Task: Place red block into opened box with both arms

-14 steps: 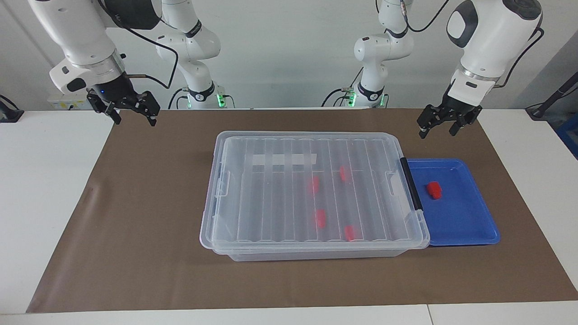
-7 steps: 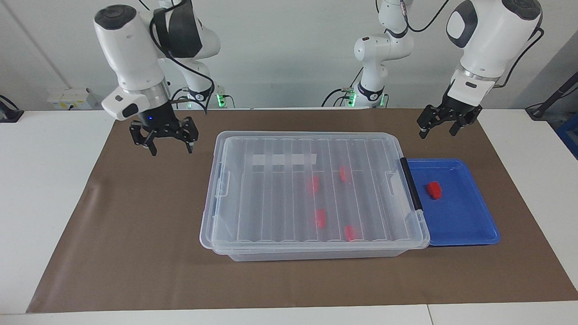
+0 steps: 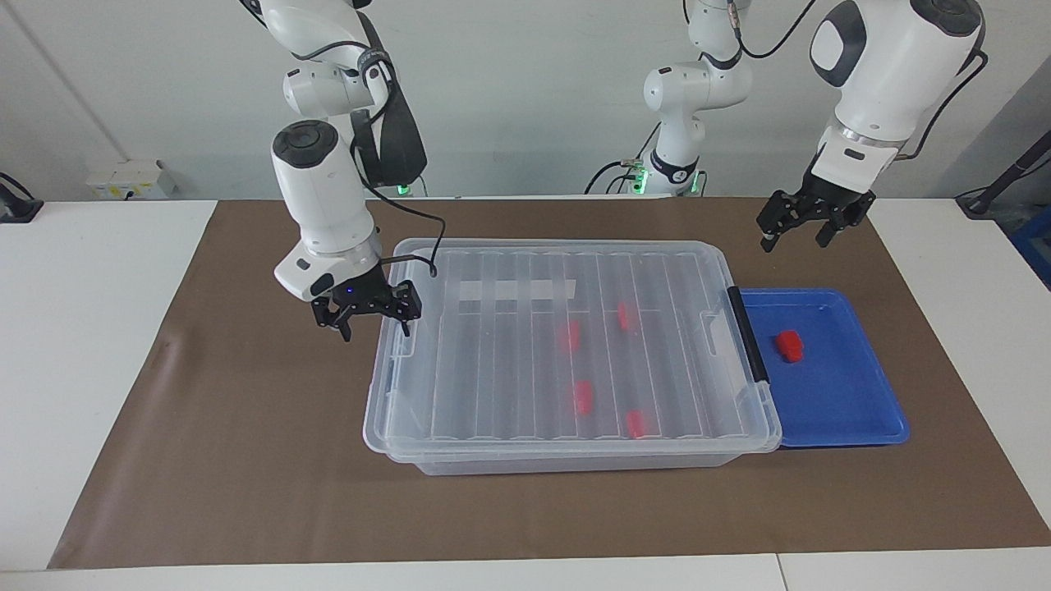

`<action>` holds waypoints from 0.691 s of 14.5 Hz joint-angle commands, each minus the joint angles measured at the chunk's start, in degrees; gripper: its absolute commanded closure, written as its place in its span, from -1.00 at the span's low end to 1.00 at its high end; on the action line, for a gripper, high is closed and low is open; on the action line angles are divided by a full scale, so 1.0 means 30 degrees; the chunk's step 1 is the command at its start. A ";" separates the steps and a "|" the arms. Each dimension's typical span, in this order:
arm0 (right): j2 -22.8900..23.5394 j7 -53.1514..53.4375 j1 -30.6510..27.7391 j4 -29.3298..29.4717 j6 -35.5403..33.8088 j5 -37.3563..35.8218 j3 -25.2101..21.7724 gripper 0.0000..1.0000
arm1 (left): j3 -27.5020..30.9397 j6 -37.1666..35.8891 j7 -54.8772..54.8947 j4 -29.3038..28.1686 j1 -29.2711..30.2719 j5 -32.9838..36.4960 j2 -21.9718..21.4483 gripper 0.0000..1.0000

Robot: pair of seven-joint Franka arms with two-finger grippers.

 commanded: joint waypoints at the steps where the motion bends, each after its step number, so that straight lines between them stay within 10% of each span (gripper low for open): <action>1: 0.0027 0.0214 -0.0108 -0.0068 0.0051 0.0156 0.0008 -1.00 | 0.0142 -0.0063 -0.0354 0.0221 -0.0314 0.0411 0.0122 -1.00; 10: -0.0002 -0.0428 -0.1717 -0.0156 -0.0302 -0.1749 -0.0021 -1.00 | 0.0142 -0.0063 -0.0412 0.0221 -0.0314 0.0411 0.0122 -1.00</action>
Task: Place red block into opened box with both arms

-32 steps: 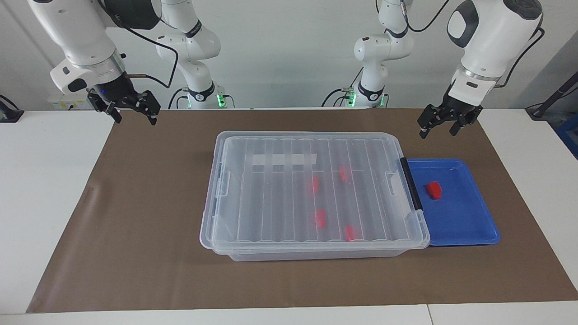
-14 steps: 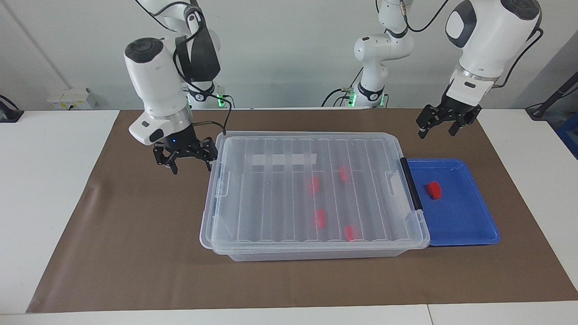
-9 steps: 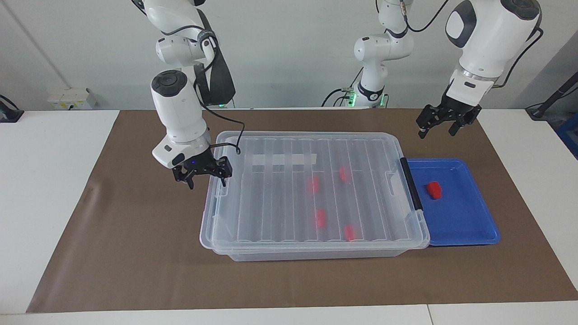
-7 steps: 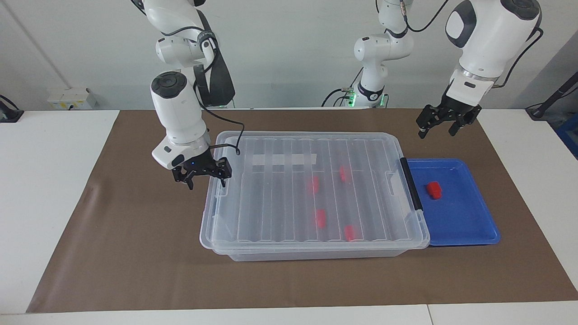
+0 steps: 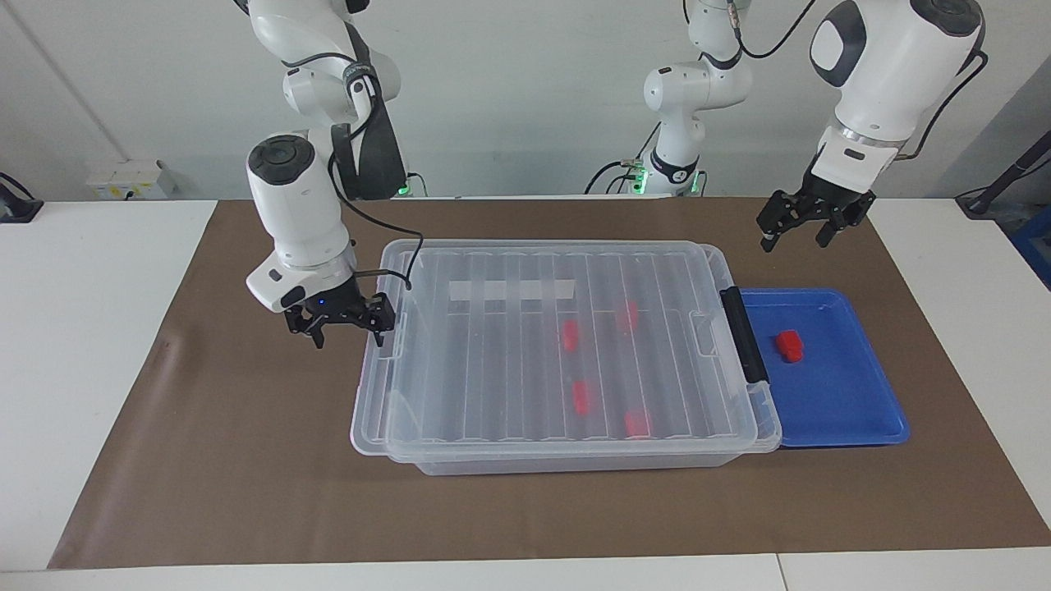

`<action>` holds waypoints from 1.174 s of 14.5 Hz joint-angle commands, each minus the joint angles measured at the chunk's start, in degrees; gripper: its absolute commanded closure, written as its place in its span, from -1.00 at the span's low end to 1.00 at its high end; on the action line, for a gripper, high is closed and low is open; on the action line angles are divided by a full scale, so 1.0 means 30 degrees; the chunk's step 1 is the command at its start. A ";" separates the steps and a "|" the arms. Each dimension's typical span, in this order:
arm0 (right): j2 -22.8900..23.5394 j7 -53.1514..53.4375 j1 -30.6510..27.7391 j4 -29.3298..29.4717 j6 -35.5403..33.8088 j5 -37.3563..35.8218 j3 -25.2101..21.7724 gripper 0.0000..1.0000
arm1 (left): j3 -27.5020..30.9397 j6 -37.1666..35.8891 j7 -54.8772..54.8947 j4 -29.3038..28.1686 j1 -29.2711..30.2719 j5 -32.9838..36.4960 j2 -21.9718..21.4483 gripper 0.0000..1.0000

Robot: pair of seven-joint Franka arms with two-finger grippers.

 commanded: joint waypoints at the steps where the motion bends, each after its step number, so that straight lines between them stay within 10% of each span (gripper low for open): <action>1: -0.0047 -0.0756 -0.0833 -0.0060 -0.0199 -0.0586 0.0160 -1.00 | 0.0142 -0.0034 -0.0413 0.0221 -0.0313 0.0406 0.0122 -1.00; 17: -0.0340 -0.2254 -0.3412 0.0116 -0.1487 -0.1666 0.0042 -1.00 | 0.0171 0.0988 -0.0149 -0.0509 -0.0166 0.2014 -0.0083 -1.00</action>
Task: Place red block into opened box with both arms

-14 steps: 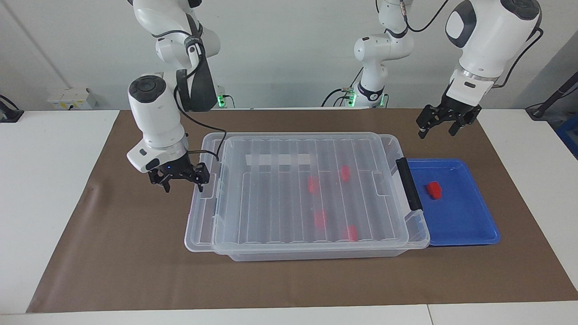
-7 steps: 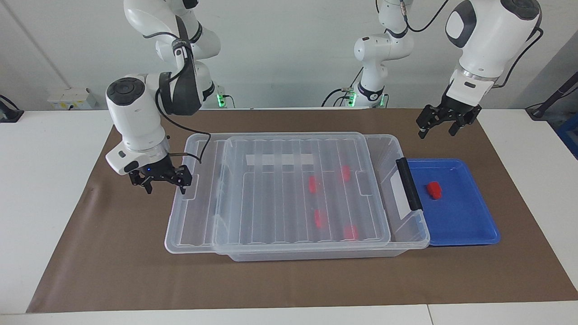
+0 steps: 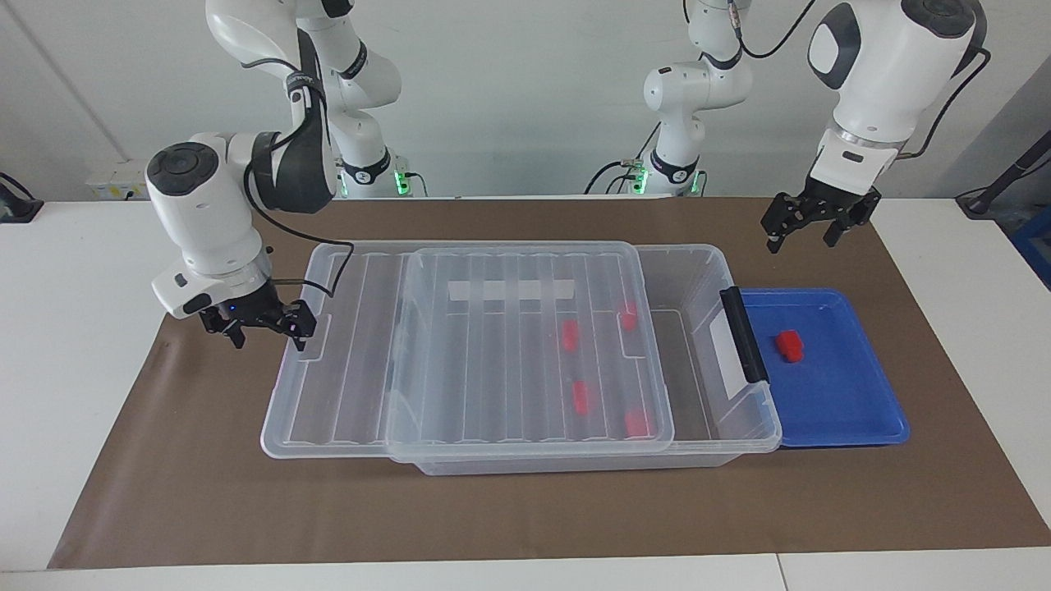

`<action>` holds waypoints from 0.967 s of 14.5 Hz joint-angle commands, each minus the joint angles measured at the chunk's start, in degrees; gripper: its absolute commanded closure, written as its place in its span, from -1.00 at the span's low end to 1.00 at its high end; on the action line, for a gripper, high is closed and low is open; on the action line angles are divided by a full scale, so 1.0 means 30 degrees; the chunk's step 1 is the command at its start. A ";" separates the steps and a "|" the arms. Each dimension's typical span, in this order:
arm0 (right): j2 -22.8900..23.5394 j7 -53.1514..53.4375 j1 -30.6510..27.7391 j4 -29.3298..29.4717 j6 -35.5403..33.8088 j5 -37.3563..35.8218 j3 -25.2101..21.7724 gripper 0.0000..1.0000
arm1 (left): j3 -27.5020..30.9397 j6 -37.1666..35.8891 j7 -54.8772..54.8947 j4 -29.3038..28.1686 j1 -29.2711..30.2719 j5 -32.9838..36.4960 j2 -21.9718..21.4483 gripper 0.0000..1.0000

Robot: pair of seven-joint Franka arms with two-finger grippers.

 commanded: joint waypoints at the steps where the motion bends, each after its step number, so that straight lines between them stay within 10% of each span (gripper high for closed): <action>1: -0.0291 -0.0230 -0.0443 -0.0040 -0.0641 -0.1096 0.0154 -1.00 | 0.0169 0.1125 -0.0096 -0.0603 0.0019 0.0735 -0.0167 -1.00; 14: -0.0760 -0.0288 -0.1059 0.0135 -0.1784 -0.1948 0.0125 -1.00 | 0.0258 0.7452 0.0110 -0.4530 0.1836 0.0735 0.2085 -1.00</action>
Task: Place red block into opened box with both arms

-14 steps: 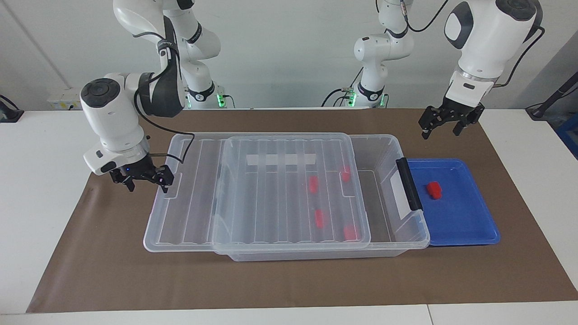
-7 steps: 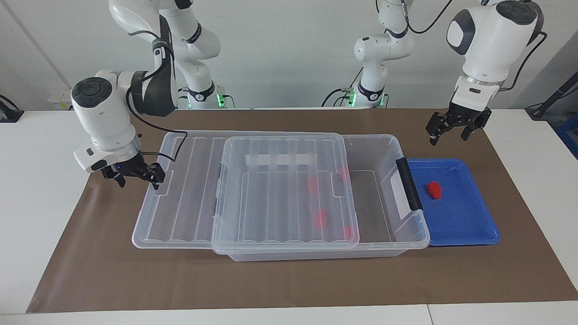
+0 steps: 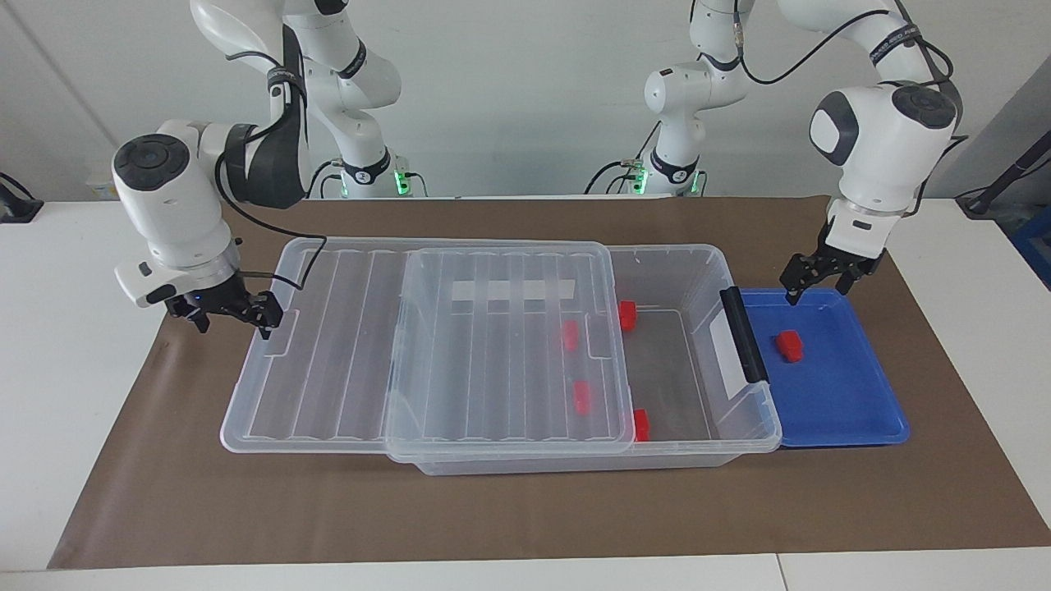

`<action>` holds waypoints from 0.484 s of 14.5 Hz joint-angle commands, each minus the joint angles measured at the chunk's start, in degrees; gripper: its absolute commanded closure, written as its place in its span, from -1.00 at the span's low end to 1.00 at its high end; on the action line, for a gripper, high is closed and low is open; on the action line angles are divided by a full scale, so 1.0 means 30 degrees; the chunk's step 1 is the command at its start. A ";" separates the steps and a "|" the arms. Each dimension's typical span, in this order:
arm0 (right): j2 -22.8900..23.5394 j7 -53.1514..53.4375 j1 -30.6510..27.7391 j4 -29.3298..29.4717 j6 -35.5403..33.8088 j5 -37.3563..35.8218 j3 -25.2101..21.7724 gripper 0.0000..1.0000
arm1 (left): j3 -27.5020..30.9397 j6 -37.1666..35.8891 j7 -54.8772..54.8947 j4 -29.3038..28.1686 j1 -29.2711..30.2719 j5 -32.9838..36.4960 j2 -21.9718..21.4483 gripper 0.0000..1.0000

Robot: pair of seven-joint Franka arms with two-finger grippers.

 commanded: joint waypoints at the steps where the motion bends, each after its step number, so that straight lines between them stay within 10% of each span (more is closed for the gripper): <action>1: -0.0557 -0.0255 -0.0173 0.0201 -0.0712 -0.0312 0.0231 -1.00 | -0.0083 0.1744 0.0092 -0.0749 0.0333 0.0279 0.0693 -1.00; 7: -0.2663 0.0067 0.0032 0.0291 -0.1853 0.2083 0.0319 -1.00 | -0.0054 0.5442 0.2084 -0.2160 0.1739 0.0279 0.2186 -1.00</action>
